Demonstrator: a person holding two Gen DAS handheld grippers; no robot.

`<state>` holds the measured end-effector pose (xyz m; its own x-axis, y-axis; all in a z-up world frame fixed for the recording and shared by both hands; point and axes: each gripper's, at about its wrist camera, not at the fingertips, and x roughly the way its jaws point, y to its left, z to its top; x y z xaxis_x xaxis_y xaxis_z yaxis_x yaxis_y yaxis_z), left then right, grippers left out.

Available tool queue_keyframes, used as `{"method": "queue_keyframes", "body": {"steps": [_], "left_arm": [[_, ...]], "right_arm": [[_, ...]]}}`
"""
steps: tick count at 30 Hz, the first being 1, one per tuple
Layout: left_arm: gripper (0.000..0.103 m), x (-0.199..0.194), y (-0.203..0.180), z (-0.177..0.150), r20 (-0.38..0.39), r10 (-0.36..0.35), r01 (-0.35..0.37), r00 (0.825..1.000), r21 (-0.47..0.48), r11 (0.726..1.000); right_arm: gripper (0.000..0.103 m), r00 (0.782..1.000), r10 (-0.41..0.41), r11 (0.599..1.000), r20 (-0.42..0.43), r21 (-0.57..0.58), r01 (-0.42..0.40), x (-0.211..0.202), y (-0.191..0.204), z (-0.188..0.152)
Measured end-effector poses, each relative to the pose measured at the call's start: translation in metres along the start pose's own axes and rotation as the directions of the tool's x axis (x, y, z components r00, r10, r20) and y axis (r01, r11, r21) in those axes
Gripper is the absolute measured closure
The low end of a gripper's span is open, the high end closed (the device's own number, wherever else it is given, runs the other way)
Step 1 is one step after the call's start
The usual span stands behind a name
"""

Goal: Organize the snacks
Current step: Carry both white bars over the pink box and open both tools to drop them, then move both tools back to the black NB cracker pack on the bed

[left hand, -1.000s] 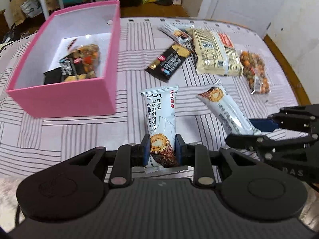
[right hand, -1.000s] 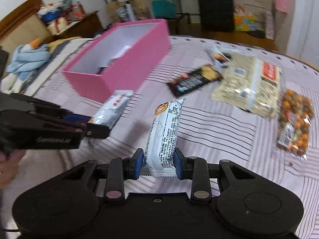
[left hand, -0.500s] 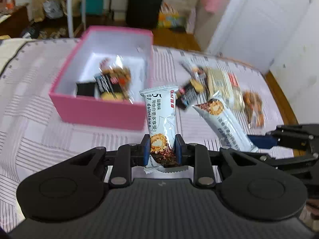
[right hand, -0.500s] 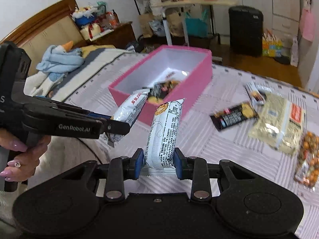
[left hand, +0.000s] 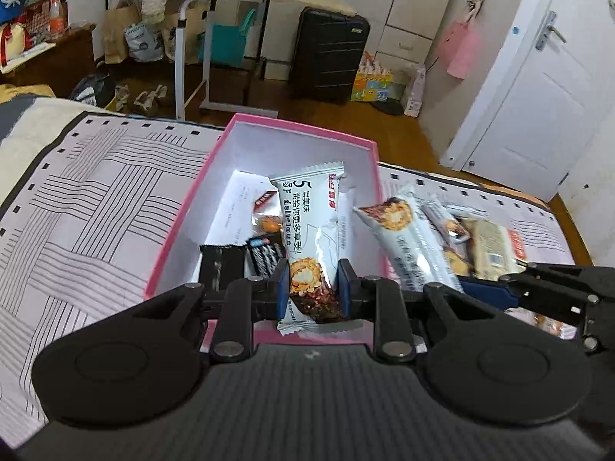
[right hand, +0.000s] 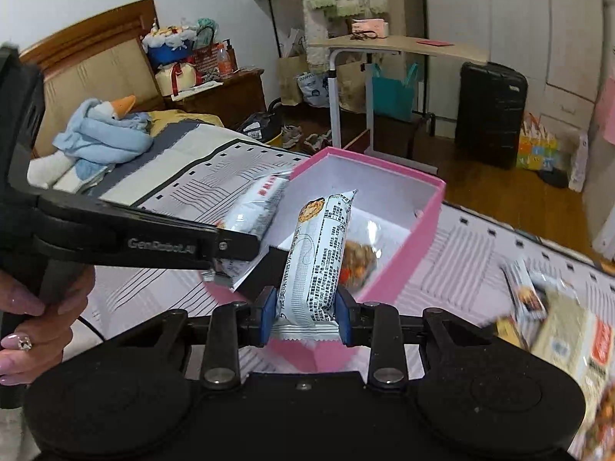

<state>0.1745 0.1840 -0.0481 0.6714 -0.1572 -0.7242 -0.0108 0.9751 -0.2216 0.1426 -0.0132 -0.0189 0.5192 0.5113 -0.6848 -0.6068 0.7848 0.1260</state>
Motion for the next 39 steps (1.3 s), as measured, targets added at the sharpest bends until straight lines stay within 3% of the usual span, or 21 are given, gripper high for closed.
{"method": "queue_keyframes", "body": {"steps": [11,17,19,22,24,29,39], "left_arm": [[0.078,0.082,0.038,0.02,-0.081,0.041,-0.04,0.996,0.009,0.999],[0.077,0.103,0.038,0.024,-0.107,0.082,-0.081,0.991,0.014,0.997],[0.075,0.104,0.038,0.024,-0.107,0.083,-0.083,0.991,0.007,0.997],[0.065,0.099,0.038,0.022,-0.117,0.077,-0.08,0.99,-0.015,0.997],[0.062,0.091,0.036,0.021,-0.116,0.076,-0.078,0.99,-0.016,0.997],[0.057,0.061,0.022,0.017,-0.097,0.085,-0.082,0.992,0.028,0.996],[0.051,-0.006,-0.039,0.019,-0.049,0.018,-0.011,0.999,0.136,0.991]], "right_arm": [[0.066,0.993,-0.109,0.991,-0.036,-0.087,0.106,0.091,-0.003,0.016],[0.066,0.991,-0.126,0.989,-0.052,-0.08,0.121,0.112,-0.008,0.02],[0.066,0.994,-0.098,0.993,-0.047,-0.074,0.095,0.114,-0.01,0.019],[0.06,0.995,-0.093,0.993,-0.036,-0.077,0.09,0.112,-0.01,0.019],[0.054,0.996,-0.083,0.995,-0.028,-0.066,0.081,0.1,-0.013,0.016],[0.05,0.999,-0.037,0.999,0.009,0.027,0.037,0.05,-0.032,0.012],[0.049,0.998,-0.05,0.989,0.033,0.141,0.045,-0.067,-0.082,0.003]]}}
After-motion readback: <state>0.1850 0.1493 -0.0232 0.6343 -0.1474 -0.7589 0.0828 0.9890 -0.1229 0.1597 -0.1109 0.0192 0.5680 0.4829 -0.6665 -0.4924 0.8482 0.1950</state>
